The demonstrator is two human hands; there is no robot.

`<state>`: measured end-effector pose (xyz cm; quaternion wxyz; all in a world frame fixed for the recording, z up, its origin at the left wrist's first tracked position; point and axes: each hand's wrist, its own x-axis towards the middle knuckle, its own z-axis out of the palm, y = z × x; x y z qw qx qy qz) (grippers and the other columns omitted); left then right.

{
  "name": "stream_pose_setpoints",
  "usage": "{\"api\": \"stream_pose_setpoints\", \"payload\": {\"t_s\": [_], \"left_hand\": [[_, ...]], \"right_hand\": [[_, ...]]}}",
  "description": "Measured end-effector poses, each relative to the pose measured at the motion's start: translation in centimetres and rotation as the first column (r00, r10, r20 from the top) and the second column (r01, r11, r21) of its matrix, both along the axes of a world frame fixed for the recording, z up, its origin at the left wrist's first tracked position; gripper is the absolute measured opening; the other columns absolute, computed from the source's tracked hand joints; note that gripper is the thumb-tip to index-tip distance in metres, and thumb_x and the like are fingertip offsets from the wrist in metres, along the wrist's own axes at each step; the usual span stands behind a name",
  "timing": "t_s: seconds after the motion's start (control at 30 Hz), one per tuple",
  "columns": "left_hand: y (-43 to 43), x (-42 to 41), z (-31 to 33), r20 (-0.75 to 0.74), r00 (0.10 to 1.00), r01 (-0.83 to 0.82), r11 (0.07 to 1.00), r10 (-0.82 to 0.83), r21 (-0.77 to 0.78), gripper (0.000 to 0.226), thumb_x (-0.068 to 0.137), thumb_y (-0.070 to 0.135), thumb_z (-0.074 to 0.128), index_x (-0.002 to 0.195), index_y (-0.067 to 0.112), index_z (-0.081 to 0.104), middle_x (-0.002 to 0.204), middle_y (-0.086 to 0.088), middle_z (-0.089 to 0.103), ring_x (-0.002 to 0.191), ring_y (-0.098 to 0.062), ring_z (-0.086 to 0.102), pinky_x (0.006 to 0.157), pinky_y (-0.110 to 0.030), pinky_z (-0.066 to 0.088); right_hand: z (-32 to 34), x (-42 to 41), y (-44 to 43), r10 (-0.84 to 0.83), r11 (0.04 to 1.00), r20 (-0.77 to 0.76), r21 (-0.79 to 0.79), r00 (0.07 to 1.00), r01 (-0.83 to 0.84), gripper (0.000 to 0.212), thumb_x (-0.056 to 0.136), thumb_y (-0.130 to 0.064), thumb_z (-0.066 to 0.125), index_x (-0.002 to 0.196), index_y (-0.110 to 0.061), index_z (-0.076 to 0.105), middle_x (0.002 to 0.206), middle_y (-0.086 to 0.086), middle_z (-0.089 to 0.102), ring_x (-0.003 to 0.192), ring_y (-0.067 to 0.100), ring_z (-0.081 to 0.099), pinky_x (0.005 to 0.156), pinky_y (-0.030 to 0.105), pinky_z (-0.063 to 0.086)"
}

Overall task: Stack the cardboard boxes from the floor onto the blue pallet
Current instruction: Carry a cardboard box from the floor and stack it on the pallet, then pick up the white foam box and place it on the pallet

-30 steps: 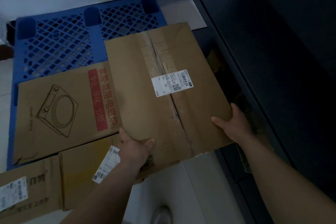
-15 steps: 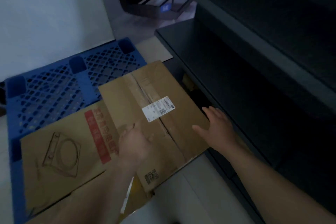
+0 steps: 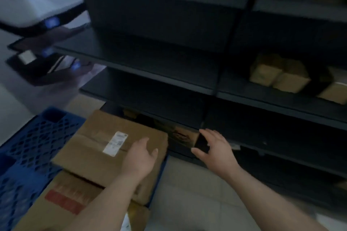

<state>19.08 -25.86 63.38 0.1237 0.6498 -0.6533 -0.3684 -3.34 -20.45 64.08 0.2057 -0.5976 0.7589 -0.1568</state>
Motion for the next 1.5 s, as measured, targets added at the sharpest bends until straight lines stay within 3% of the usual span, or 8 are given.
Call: {"api": "stream_pose_setpoints", "payload": {"t_s": [0.13, 0.23, 0.4, 0.63, 0.83, 1.0, 1.3, 1.5], "left_hand": [[4.0, -7.0, 3.8, 0.011, 0.978, 0.207, 0.978, -0.206, -0.041, 0.057, 0.095, 0.037, 0.052, 0.146, 0.018, 0.034, 0.143, -0.004, 0.045, 0.127, -0.021, 0.047, 0.101, -0.033, 0.042], [8.7, -13.8, 6.2, 0.024, 0.920, 0.392, 0.919, -0.391, -0.052, 0.058, 0.094, 0.038, 0.052, 0.145, 0.018, 0.035, 0.143, -0.005, 0.046, 0.126, -0.021, 0.048, 0.102, -0.034, 0.043], [19.3, -24.7, 8.8, 0.057, 0.781, 0.625, 0.777, -0.622, -0.079, 0.056, 0.092, 0.039, 0.054, 0.143, 0.021, 0.039, 0.139, -0.002, 0.050, 0.124, -0.019, 0.050, 0.101, -0.034, 0.044], [37.3, -36.0, 9.9, 0.051, 0.542, 0.840, 0.540, -0.839, -0.056, 0.054, 0.092, 0.040, 0.053, 0.141, 0.022, 0.041, 0.136, 0.000, 0.050, 0.120, -0.019, 0.053, 0.096, -0.034, 0.047], [52.5, -43.0, 9.7, 0.038, 0.318, 0.948, 0.318, -0.947, -0.018, 0.052, 0.092, 0.034, 0.056, 0.140, 0.016, 0.044, 0.138, -0.005, 0.052, 0.125, -0.022, 0.051, 0.103, -0.034, 0.044], [60.6, -46.9, 7.6, 0.053, 0.207, 0.977, 0.209, -0.977, 0.034, 0.051, 0.091, 0.034, 0.057, 0.138, 0.015, 0.047, 0.136, -0.005, 0.055, 0.123, -0.020, 0.053, 0.100, -0.031, 0.044], [66.3, -54.9, 2.2, 0.090, 0.139, 0.973, 0.153, -0.986, 0.172, 0.053, 0.092, 0.034, 0.058, 0.139, 0.016, 0.044, 0.135, -0.005, 0.055, 0.118, -0.020, 0.056, 0.090, -0.031, 0.046], [69.5, -63.3, -0.6, 0.091, 0.077, 0.967, 0.096, -0.993, 0.235, 0.054, 0.092, 0.036, 0.056, 0.140, 0.014, 0.044, 0.135, -0.007, 0.055, 0.117, -0.022, 0.056, 0.096, -0.034, 0.046]], "right_hand": [[2.9, -4.2, 9.1, -0.215, 0.977, 0.019, 0.003, 0.976, 0.215, 0.070, 0.088, -0.054, 0.057, 0.148, -0.028, 0.033, 0.156, -0.005, 0.031, 0.147, 0.015, 0.018, 0.121, 0.033, 0.015], [5.1, -8.3, 17.6, -0.417, 0.909, 0.018, -0.009, 0.909, 0.418, 0.069, 0.089, -0.053, 0.056, 0.148, -0.028, 0.033, 0.155, -0.005, 0.032, 0.147, 0.014, 0.018, 0.120, 0.032, 0.015], [7.1, -14.1, 33.0, -0.668, 0.744, -0.011, -0.010, 0.744, 0.668, 0.069, 0.087, -0.055, 0.056, 0.147, -0.026, 0.035, 0.152, -0.004, 0.038, 0.144, 0.017, 0.025, 0.119, 0.033, 0.020], [8.4, -18.4, 54.1, -0.854, 0.517, -0.063, 0.006, 0.516, 0.856, 0.068, 0.088, -0.054, 0.055, 0.146, -0.026, 0.036, 0.149, -0.004, 0.041, 0.141, 0.017, 0.031, 0.118, 0.032, 0.022], [8.0, -20.1, 68.8, -0.961, 0.276, -0.024, 0.020, 0.276, 0.961, 0.066, 0.087, -0.053, 0.058, 0.143, -0.024, 0.042, 0.143, -0.005, 0.048, 0.137, 0.014, 0.037, 0.114, 0.031, 0.030], [6.0, -20.9, 76.9, -0.997, 0.069, 0.041, 0.112, 0.065, 0.991, 0.067, 0.088, -0.051, 0.059, 0.146, -0.024, 0.038, 0.149, -0.002, 0.042, 0.140, 0.016, 0.033, 0.115, 0.032, 0.028], [1.9, -26.5, 84.0, -0.991, -0.094, 0.067, 0.222, -0.112, 0.970, 0.065, 0.088, -0.051, 0.058, 0.145, -0.025, 0.039, 0.148, -0.003, 0.044, 0.136, 0.018, 0.040, 0.111, 0.035, 0.036], [-0.5, -33.4, 86.6, -0.976, -0.177, 0.080, 0.254, -0.203, 0.951, 0.063, 0.089, -0.049, 0.059, 0.144, -0.025, 0.040, 0.143, -0.002, 0.048, 0.132, 0.017, 0.043, 0.107, 0.035, 0.039]]}}
